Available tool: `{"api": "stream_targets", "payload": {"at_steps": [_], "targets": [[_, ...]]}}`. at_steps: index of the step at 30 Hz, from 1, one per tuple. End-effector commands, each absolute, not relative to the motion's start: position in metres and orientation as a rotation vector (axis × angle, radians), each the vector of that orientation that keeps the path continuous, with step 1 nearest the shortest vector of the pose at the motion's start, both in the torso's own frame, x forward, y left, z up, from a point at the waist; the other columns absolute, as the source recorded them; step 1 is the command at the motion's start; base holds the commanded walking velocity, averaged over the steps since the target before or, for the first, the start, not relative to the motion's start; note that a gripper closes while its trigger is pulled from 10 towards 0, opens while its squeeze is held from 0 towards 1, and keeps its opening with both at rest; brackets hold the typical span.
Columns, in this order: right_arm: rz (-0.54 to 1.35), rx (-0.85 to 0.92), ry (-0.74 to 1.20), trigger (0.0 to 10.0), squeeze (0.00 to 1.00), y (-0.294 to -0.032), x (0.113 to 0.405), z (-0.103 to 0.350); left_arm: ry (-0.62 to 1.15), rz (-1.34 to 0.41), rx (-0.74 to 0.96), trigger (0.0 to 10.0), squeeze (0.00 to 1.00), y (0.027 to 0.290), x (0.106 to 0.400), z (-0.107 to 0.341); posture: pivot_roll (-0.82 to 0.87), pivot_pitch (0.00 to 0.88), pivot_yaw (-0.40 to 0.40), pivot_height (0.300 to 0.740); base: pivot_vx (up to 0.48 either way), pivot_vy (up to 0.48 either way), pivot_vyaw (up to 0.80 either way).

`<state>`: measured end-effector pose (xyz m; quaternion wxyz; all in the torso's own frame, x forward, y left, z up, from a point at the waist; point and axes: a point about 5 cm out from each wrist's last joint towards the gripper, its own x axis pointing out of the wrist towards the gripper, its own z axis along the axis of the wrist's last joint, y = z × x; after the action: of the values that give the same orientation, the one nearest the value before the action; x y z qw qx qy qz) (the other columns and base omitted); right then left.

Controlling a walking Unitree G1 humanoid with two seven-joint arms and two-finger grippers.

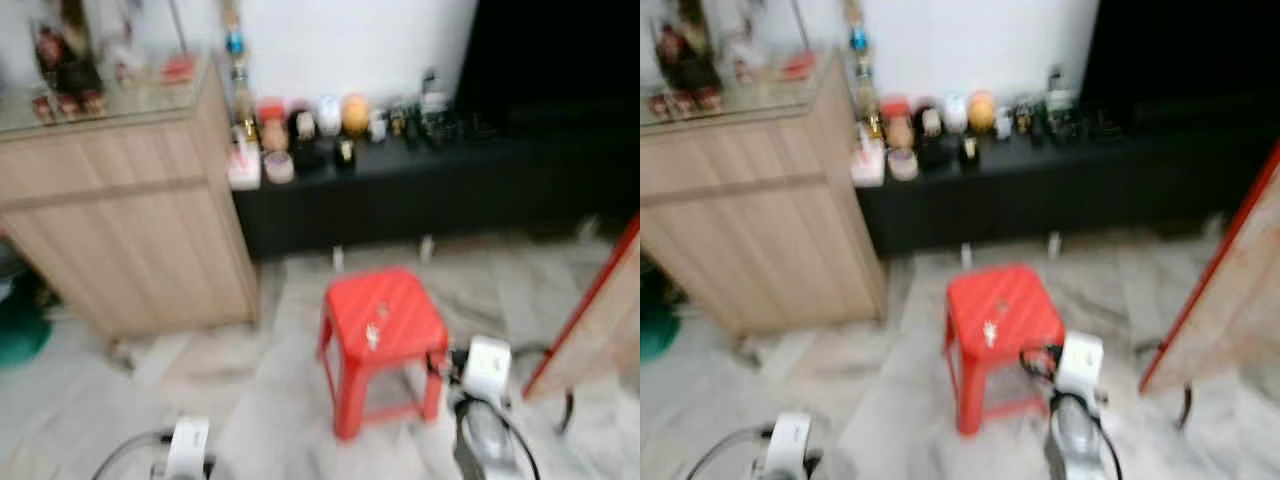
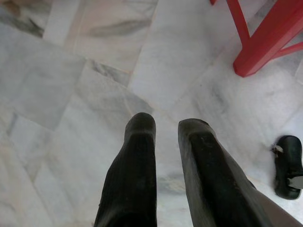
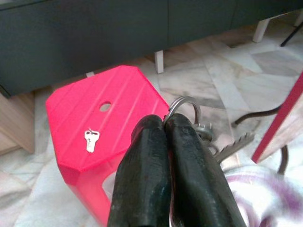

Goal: Hang keys on a hook

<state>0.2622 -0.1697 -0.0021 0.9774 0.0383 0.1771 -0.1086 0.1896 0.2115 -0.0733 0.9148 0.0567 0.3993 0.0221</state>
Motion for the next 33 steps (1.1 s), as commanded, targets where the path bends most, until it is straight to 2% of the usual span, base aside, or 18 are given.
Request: {"api": "stream_targets", "payload": {"at_steps": [1,8,13,16,22,33], "targets": [[-0.227,0.087,0.394,10.0,0.0,-0.172,0.261,-0.008,0.836,0.043,0.148,10.0,0.0,0.214,0.188,-0.074,-0.08,0.0,0.053,0.74,0.0,0.0,0.0],[-0.265,0.113,0.612,10.0,0.0,-0.182,0.231,-0.046,0.841,0.058,0.143,10.0,0.0,0.214,0.187,-0.075,-0.08,0.0,0.045,0.74,0.0,0.0,0.0],[-0.277,0.111,0.786,10.0,0.0,-0.19,0.193,-0.073,0.851,0.055,0.145,10.0,0.0,0.211,0.185,-0.076,-0.08,0.0,0.042,0.74,0.0,0.0,0.0],[-0.301,0.083,0.838,10.0,0.0,-0.195,0.179,-0.08,0.859,0.055,0.153,10.0,0.0,0.211,0.183,-0.078,-0.07,0.0,0.042,0.74,0.0,0.0,0.0],[-0.291,0.108,0.814,10.0,0.0,-0.191,0.181,-0.08,0.884,0.069,0.153,10.0,0.0,0.215,0.175,-0.081,-0.08,0.0,0.046,0.74,0.0,-0.264,0.0],[-0.27,0.123,0.739,10.0,0.0,-0.184,0.203,-0.069,0.91,0.072,0.167,10.0,0.0,0.221,0.17,-0.082,-0.08,0.0,0.056,0.74,0.0,-0.335,0.0]]}}
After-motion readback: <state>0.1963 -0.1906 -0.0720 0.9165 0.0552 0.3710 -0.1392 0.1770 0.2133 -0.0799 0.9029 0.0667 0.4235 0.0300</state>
